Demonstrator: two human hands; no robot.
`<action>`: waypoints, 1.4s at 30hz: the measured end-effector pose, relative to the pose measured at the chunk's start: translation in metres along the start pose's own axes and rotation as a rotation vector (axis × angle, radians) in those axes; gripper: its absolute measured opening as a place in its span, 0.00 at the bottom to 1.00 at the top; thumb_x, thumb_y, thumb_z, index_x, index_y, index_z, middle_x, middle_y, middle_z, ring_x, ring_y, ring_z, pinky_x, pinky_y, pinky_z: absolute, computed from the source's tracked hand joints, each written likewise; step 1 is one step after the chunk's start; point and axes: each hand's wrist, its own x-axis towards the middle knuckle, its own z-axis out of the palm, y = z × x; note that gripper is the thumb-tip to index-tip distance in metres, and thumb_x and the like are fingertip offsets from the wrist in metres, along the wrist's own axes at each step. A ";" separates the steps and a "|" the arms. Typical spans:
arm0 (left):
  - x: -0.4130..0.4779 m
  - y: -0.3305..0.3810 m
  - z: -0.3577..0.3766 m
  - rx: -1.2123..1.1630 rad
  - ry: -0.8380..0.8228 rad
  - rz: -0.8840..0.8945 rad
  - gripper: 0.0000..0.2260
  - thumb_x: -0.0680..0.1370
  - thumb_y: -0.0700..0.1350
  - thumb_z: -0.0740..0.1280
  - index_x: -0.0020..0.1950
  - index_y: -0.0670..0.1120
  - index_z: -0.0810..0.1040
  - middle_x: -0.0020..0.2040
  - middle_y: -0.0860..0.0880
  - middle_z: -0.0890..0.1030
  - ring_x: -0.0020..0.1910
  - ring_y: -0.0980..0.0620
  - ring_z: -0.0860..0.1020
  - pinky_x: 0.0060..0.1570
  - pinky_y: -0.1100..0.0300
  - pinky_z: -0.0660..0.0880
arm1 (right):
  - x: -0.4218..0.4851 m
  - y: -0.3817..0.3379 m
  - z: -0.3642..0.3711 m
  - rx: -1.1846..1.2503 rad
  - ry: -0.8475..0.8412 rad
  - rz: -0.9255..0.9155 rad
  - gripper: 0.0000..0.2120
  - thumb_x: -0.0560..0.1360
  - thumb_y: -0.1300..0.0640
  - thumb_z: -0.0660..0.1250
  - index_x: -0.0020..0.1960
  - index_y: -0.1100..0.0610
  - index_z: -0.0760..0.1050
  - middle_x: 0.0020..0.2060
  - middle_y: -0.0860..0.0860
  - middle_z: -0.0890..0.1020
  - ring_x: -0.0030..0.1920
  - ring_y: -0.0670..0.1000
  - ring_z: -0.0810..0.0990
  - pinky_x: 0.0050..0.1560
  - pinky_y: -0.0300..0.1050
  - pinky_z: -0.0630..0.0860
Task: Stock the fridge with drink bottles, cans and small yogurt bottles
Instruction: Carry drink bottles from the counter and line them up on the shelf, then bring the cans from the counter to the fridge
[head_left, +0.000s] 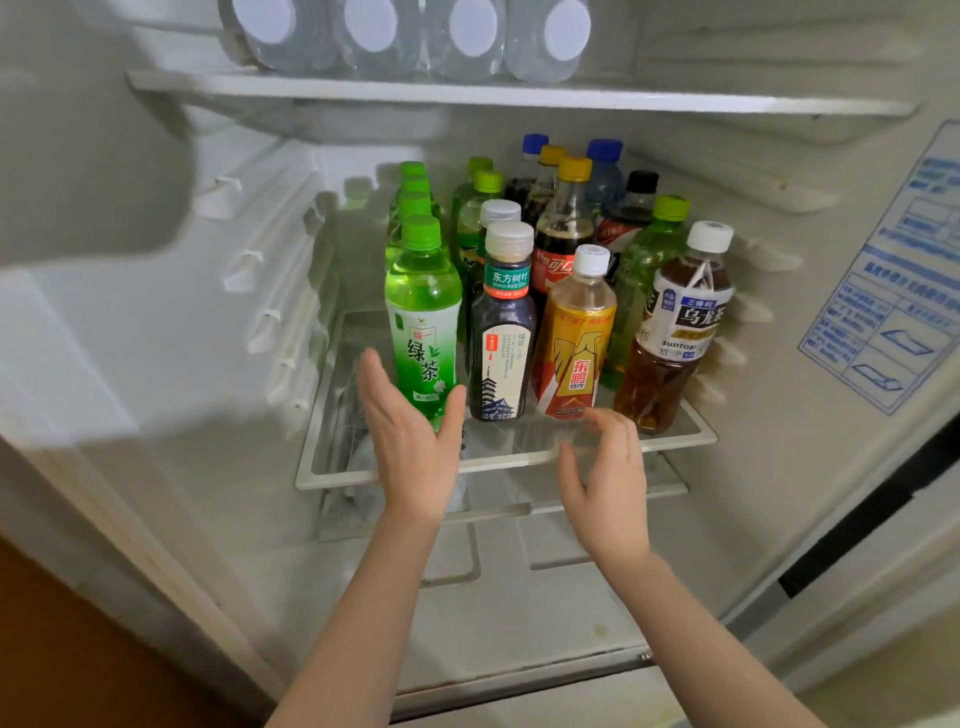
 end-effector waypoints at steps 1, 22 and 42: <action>-0.004 0.003 -0.001 -0.021 0.027 0.037 0.38 0.76 0.48 0.68 0.77 0.40 0.47 0.77 0.40 0.53 0.77 0.42 0.52 0.74 0.43 0.55 | -0.002 0.000 -0.006 0.016 -0.006 0.002 0.16 0.74 0.63 0.67 0.61 0.61 0.71 0.55 0.54 0.75 0.56 0.47 0.72 0.57 0.37 0.68; -0.380 0.133 0.043 -0.141 -1.069 0.460 0.09 0.78 0.42 0.67 0.57 0.43 0.77 0.60 0.47 0.75 0.63 0.47 0.72 0.61 0.60 0.65 | -0.375 0.051 -0.364 -0.348 0.185 0.829 0.13 0.77 0.54 0.64 0.61 0.51 0.71 0.49 0.40 0.75 0.51 0.44 0.76 0.45 0.38 0.70; -0.881 0.132 -0.087 0.727 -2.452 0.990 0.15 0.80 0.50 0.61 0.60 0.41 0.76 0.58 0.43 0.79 0.58 0.46 0.76 0.52 0.60 0.69 | -0.911 -0.117 -0.440 -0.013 0.916 2.242 0.16 0.79 0.53 0.58 0.65 0.57 0.70 0.60 0.55 0.78 0.59 0.54 0.76 0.49 0.41 0.68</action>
